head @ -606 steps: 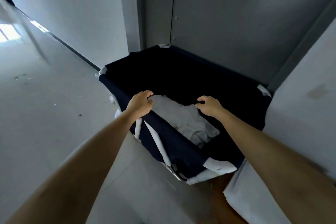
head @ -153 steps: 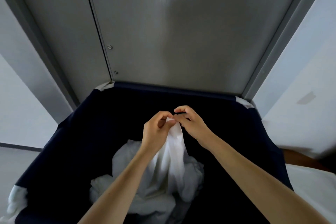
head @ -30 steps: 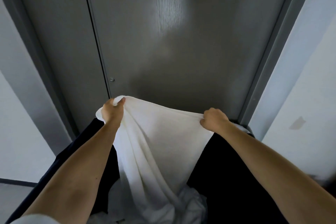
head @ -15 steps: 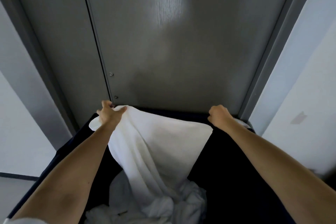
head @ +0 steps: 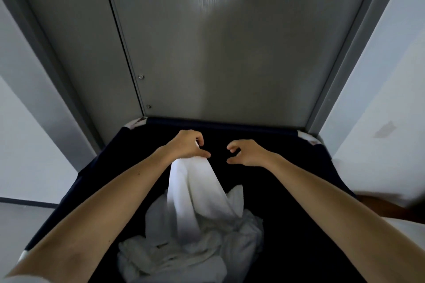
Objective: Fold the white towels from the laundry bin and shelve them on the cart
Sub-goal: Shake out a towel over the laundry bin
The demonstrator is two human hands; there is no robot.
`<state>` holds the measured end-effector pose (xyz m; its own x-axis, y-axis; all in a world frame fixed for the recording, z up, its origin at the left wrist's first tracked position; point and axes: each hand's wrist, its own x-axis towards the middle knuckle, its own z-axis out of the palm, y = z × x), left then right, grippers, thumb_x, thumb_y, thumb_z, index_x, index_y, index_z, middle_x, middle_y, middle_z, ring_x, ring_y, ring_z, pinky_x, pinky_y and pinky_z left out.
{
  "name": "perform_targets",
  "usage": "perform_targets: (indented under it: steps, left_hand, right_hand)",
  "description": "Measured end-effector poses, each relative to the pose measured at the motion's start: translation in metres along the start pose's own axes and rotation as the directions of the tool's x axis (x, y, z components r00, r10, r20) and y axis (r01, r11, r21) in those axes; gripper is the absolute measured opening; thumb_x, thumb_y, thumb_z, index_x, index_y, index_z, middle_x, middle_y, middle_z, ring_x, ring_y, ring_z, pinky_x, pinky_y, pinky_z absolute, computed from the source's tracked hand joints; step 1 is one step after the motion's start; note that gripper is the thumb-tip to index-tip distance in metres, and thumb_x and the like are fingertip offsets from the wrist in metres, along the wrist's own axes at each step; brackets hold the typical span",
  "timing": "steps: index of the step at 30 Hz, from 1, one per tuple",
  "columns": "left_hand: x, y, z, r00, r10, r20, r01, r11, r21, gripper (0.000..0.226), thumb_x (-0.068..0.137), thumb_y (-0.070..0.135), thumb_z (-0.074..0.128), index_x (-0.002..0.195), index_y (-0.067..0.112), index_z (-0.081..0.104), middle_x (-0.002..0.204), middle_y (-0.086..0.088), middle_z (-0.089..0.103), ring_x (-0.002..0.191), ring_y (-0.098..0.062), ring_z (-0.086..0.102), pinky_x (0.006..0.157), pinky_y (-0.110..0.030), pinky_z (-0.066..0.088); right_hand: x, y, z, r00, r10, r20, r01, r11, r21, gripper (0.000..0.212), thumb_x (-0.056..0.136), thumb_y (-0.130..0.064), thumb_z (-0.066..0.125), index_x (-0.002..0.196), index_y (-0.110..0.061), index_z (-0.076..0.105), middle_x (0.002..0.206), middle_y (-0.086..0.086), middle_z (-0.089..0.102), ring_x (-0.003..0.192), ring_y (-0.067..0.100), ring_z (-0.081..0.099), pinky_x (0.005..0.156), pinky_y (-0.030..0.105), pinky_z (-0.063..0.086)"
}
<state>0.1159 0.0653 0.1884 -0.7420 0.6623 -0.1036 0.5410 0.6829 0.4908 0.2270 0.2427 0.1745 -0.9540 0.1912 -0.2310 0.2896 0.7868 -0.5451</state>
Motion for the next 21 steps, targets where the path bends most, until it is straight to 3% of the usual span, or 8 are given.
perform_targets:
  steps: [2, 4, 7, 9, 14, 17, 21]
  left_hand:
    - [-0.007, 0.009, 0.001, 0.99, 0.043, 0.132, -0.069, 0.978, 0.197, 0.046, 0.067, 0.046, 0.08, 0.098, 0.017, 0.062, 0.086, 0.01, 0.052, 0.083, -0.01, 0.053, 0.065, -0.021, 0.041]
    - [-0.012, 0.017, 0.003, 0.977, 0.069, 0.203, -0.132, 0.938, 0.32, 0.04, 0.068, 0.049, 0.077, 0.085, 0.016, 0.062, 0.077, 0.009, 0.054, 0.071, -0.011, 0.055, 0.056, -0.022, 0.041]
    - [-0.013, 0.025, 0.003, 0.968, 0.158, 0.196, -0.226, 0.887, 0.403, 0.044, 0.079, 0.044, 0.067, 0.054, 0.014, 0.047, 0.055, 0.003, 0.047, 0.051, -0.014, 0.045, 0.05, -0.027, 0.038]
    - [-0.012, 0.031, 0.001, 0.963, 0.216, 0.159, -0.262, 0.883, 0.388, 0.049, 0.087, 0.039, 0.058, 0.05, 0.012, 0.04, 0.051, 0.0, 0.042, 0.051, -0.017, 0.039, 0.051, -0.03, 0.034]
    - [-0.013, 0.038, 0.001, 0.974, 0.182, 0.136, -0.22, 0.909, 0.354, 0.055, 0.091, 0.053, 0.048, 0.069, 0.003, 0.058, 0.067, -0.008, 0.054, 0.063, -0.021, 0.049, 0.059, -0.035, 0.039]
    - [-0.013, 0.032, -0.005, 0.976, 0.085, 0.201, -0.15, 0.93, 0.334, 0.056, 0.089, 0.057, 0.048, 0.073, 0.004, 0.054, 0.069, -0.004, 0.048, 0.061, -0.018, 0.043, 0.057, -0.029, 0.034]
    - [-0.008, 0.032, -0.017, 0.96, 0.03, 0.279, -0.142, 0.909, 0.392, 0.045, 0.094, 0.049, 0.045, 0.075, 0.009, 0.05, 0.077, -0.002, 0.049, 0.074, -0.02, 0.048, 0.065, -0.03, 0.037]
  right_hand:
    - [-0.002, -0.003, 0.012, 0.998, -0.01, 0.056, 0.004, 0.995, 0.096, 0.06, 0.079, -0.035, 0.073, 0.132, -0.019, 0.05, 0.126, -0.004, 0.056, 0.104, 0.008, 0.054, 0.092, 0.019, 0.04]
    - [-0.005, -0.008, 0.025, 0.993, -0.022, 0.117, 0.004, 0.987, 0.16, 0.067, 0.077, -0.039, 0.074, 0.136, -0.021, 0.046, 0.129, -0.006, 0.054, 0.108, 0.007, 0.054, 0.093, 0.02, 0.04]
    - [-0.009, -0.02, 0.04, 0.976, -0.086, 0.202, 0.039, 0.974, 0.224, 0.059, 0.08, -0.038, 0.072, 0.132, -0.023, 0.05, 0.126, -0.005, 0.057, 0.107, 0.007, 0.054, 0.089, 0.019, 0.04]
    - [-0.011, -0.027, 0.048, 0.97, -0.098, 0.224, 0.061, 0.984, 0.167, 0.05, 0.082, -0.039, 0.068, 0.126, -0.02, 0.055, 0.122, -0.002, 0.059, 0.1, 0.008, 0.053, 0.083, 0.019, 0.04]
    - [-0.007, -0.024, 0.052, 1.0, 0.017, -0.024, -0.013, 0.983, 0.183, 0.013, 0.086, -0.022, 0.06, 0.09, -0.01, 0.064, 0.087, 0.004, 0.064, 0.08, 0.015, 0.059, 0.056, 0.018, 0.04]
    - [-0.005, -0.021, 0.031, 0.989, 0.005, -0.146, 0.02, 0.985, 0.169, 0.024, 0.086, -0.019, 0.058, 0.063, -0.017, 0.054, 0.067, -0.003, 0.054, 0.062, 0.008, 0.049, 0.053, 0.02, 0.037]
    - [-0.005, -0.021, 0.015, 0.981, -0.025, -0.191, 0.048, 0.992, 0.12, 0.016, 0.084, -0.014, 0.061, 0.069, -0.017, 0.055, 0.064, -0.008, 0.049, 0.058, 0.004, 0.046, 0.049, 0.015, 0.035]
